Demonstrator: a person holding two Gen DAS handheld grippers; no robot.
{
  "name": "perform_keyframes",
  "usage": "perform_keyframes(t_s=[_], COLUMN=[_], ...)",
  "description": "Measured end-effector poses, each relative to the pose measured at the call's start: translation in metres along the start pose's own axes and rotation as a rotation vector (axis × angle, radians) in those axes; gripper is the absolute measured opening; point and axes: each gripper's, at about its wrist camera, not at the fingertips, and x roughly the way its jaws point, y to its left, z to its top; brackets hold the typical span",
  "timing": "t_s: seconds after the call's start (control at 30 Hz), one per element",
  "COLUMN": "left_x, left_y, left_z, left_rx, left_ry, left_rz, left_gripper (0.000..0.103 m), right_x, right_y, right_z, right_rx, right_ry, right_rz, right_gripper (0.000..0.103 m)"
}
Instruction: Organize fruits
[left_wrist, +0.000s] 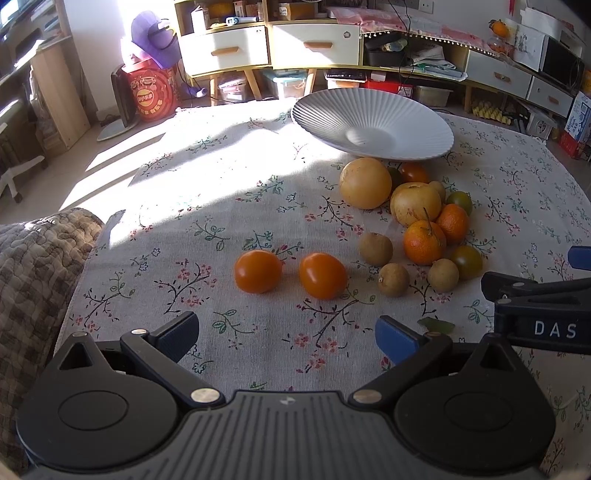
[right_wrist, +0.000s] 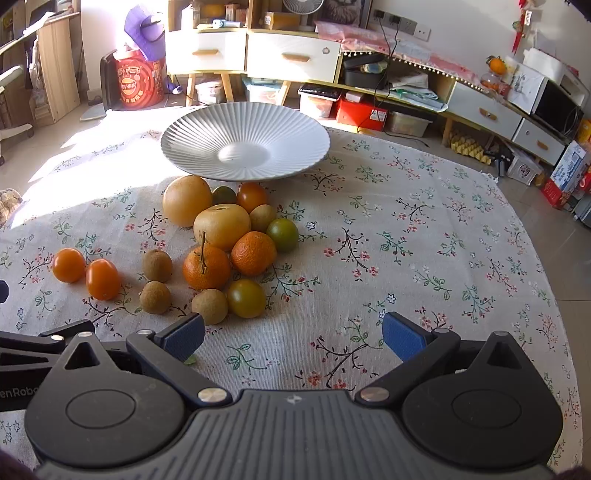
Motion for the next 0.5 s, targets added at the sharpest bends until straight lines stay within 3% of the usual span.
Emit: perform_keyframes(t_s=[0.5], left_x=[0.0005], left_y=[-0.0004], left_z=[0.0007], left_rx=[0.000], left_ry=[0.005], left_rz=[0.001], left_gripper=[0.093], right_x=[-0.0012], right_y=[-0.0023], right_z=[-0.0003], right_rx=[-0.002], right_ry=[0.001], right_rz=[-0.001], right_gripper=[0.103])
